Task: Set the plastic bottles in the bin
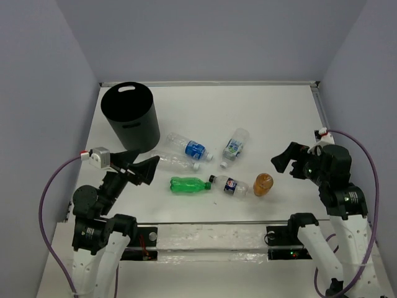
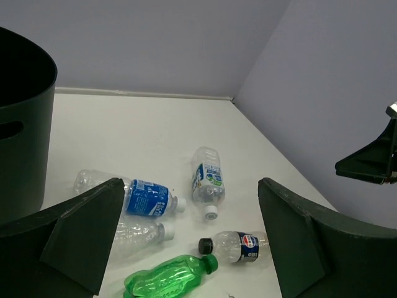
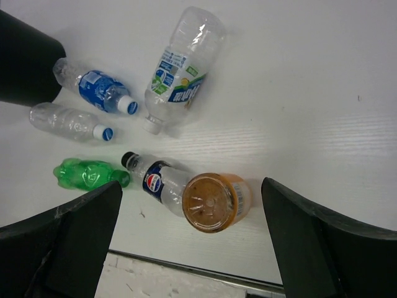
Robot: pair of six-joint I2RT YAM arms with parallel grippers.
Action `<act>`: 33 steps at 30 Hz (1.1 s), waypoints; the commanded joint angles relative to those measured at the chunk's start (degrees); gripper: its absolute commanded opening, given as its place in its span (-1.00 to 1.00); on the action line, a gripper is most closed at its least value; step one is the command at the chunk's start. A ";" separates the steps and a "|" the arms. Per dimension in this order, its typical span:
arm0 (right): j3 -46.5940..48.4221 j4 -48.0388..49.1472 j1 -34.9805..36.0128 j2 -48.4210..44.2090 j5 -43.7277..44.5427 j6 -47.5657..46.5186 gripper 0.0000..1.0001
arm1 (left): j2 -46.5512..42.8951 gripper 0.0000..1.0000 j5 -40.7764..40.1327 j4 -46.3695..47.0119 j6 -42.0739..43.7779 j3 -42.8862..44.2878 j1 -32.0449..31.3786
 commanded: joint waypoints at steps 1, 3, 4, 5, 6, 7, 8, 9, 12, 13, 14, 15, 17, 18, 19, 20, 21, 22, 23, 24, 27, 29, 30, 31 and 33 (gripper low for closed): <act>3.57 -1.97 -0.21 1.58 0.97 -1.67 0.99 | -0.81 0.98 1.79 2.83 0.43 0.17 0.43; 4.89 -2.33 -0.21 4.21 0.36 -1.76 0.99 | -1.43 0.98 1.88 2.75 0.61 0.17 0.34; 4.89 -2.24 -0.21 4.92 0.27 -1.76 0.99 | -1.78 0.98 1.79 2.83 0.70 0.17 0.34; 4.81 -2.15 -0.21 5.36 0.27 -1.76 0.99 | -1.87 0.98 1.79 2.83 0.70 0.17 0.34; 4.63 -2.07 -0.21 6.06 0.62 -2.02 0.99 | -1.96 0.98 1.79 2.75 0.70 0.08 0.34; 4.63 -2.41 -0.21 6.42 1.75 -2.89 0.99 | -1.87 0.98 1.79 2.83 0.52 -0.01 0.08; 4.80 -2.50 -0.21 6.86 2.11 -3.69 0.99 | -1.87 0.98 1.62 2.83 0.61 -0.01 -0.01; 5.15 -2.85 -0.21 7.47 2.64 -4.22 0.99 | -1.87 0.98 1.61 2.83 0.61 -0.01 -0.18; 6.21 -3.56 3.65 10.81 5.01 -3.70 0.99 | -2.13 0.98 1.53 2.92 0.61 -0.09 -0.45; 6.12 -3.21 6.79 12.12 7.02 -3.17 0.99 | -2.22 0.98 1.53 2.92 0.61 -0.01 -0.53; 5.86 -3.12 8.91 12.66 8.52 -1.95 0.99 | -2.39 0.98 1.53 2.92 0.52 -0.09 -0.62; 5.69 -3.12 11.28 13.44 10.62 -1.15 0.99 | -2.57 0.98 1.35 2.92 0.61 -0.09 -0.71; 5.94 -3.82 19.10 16.78 16.16 1.31 0.99 | -2.66 0.98 1.17 2.83 0.52 -0.09 -0.71; 6.73 -4.26 21.91 18.01 18.18 2.10 0.99 | -2.66 0.98 1.09 2.83 0.52 -0.18 -0.71; 7.26 -5.48 26.20 20.37 22.46 4.11 0.99 | -2.66 0.98 1.09 2.83 0.52 -0.18 -0.71; 7.79 -6.10 27.46 21.27 23.81 4.65 0.99 | -2.57 0.98 1.00 2.83 0.52 -0.18 -0.80; 8.05 -6.37 28.43 22.06 24.87 5.18 0.99 | -2.66 0.98 1.00 2.75 0.52 -0.09 -0.80; 8.58 -7.24 28.97 22.59 27.05 5.70 0.99 | -2.75 0.98 0.91 2.83 0.61 -0.09 -0.89; 8.76 -7.77 29.49 23.11 28.03 6.32 0.99 | -2.75 0.98 0.91 2.75 0.52 -0.09 -0.97; 9.02 -8.39 30.46 24.08 29.00 7.54 0.99 | -2.92 0.98 0.82 2.66 0.61 -0.01 -0.97; 9.99 -12.16 33.44 25.40 34.80 11.76 0.99 | -3.01 0.98 0.65 2.66 0.61 -0.01 -1.24; 10.34 -14.89 34.85 26.46 38.23 14.84 0.99 | -3.36 0.98 0.56 2.66 0.70 -0.01 -1.50; 10.25 -15.33 35.38 27.24 38.76 15.37 0.99 | -3.54 0.98 0.47 2.66 0.70 -0.01 -1.50; 9.91 -15.60 35.39 27.60 38.59 15.55 0.99 | -3.71 0.98 0.38 2.57 0.70 -0.01 -1.50; 8.59 -15.51 35.91 28.65 37.98 15.73 0.99 | -3.98 0.98 0.21 2.48 0.61 -0.01 -1.76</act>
